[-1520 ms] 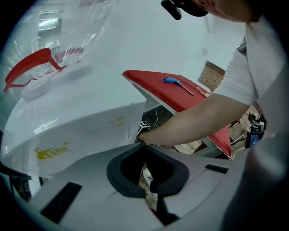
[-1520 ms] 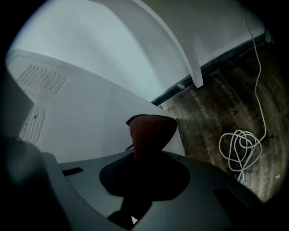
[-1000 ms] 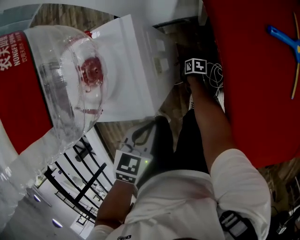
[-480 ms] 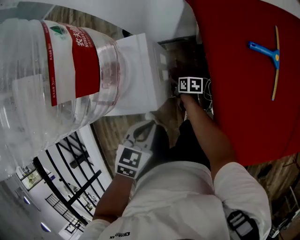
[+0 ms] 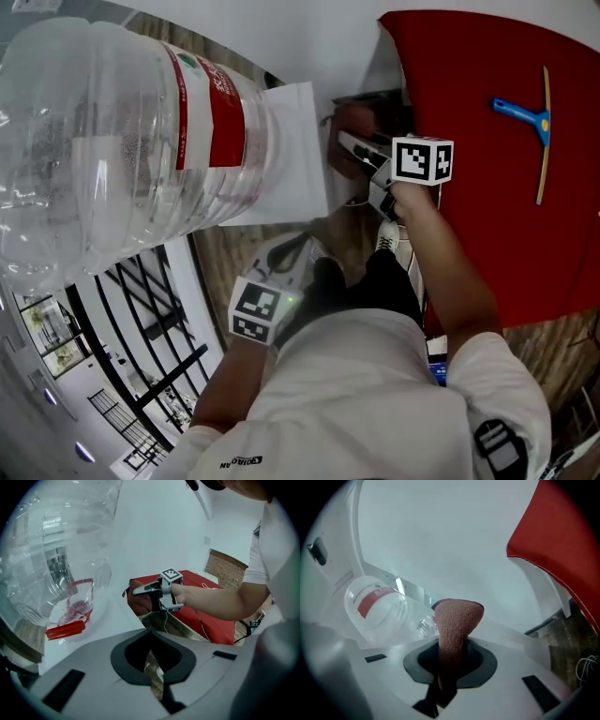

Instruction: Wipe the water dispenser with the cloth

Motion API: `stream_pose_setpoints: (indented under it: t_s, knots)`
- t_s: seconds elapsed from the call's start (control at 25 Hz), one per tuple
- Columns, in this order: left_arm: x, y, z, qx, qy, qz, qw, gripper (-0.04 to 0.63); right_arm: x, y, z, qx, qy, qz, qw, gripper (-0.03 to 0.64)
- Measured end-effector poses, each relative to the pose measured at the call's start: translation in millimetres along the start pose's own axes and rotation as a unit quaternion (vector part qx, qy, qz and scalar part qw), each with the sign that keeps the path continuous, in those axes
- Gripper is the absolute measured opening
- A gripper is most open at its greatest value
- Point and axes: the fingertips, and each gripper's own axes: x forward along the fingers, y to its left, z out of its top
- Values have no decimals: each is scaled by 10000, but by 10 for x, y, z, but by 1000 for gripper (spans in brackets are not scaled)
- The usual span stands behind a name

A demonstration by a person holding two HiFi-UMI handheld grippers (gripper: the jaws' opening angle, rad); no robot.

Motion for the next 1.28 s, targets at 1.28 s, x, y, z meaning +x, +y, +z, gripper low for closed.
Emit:
stream_pose_setpoints:
  t_s: [1.28]
  knots:
    - [114, -20, -142, -41, 221, -41, 9997, -11, 635, -1478, -204, -71, 790, -1293, 9884, 55]
